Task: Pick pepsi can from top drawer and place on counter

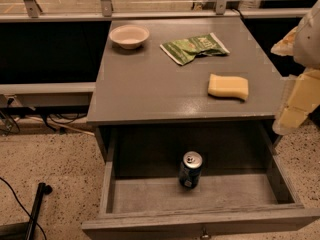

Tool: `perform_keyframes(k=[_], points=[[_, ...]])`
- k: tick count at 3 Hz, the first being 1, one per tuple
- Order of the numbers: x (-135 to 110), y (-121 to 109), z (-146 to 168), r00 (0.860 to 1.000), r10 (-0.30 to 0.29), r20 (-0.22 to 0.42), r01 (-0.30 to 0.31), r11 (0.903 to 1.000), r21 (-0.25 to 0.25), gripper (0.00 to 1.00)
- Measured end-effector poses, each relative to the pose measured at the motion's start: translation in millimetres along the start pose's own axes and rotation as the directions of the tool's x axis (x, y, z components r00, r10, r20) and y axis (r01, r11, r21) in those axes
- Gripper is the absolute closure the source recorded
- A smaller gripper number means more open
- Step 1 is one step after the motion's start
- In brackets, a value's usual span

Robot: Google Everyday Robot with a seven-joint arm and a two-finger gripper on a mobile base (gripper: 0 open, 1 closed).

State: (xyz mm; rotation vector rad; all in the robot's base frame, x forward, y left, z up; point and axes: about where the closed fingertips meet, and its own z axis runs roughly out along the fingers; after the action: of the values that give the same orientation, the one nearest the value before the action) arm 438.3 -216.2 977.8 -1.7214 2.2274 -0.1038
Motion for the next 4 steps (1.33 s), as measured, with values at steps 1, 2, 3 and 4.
perform_keyframes(k=[1,2,3,4], points=[[0,0,1,1.0,0.002,0.004,-0.002,1.0,0.0,0.0],[2,14,25,0.993,0.06,0.106,-0.06,0.9982,-0.005,0.0],[5,65,89,0.949,0.103,0.298,-0.091,0.9944,-0.054,0.0],[9,106,154,0.885,0.165,0.436,-0.132,0.9856,-0.105,0.0]])
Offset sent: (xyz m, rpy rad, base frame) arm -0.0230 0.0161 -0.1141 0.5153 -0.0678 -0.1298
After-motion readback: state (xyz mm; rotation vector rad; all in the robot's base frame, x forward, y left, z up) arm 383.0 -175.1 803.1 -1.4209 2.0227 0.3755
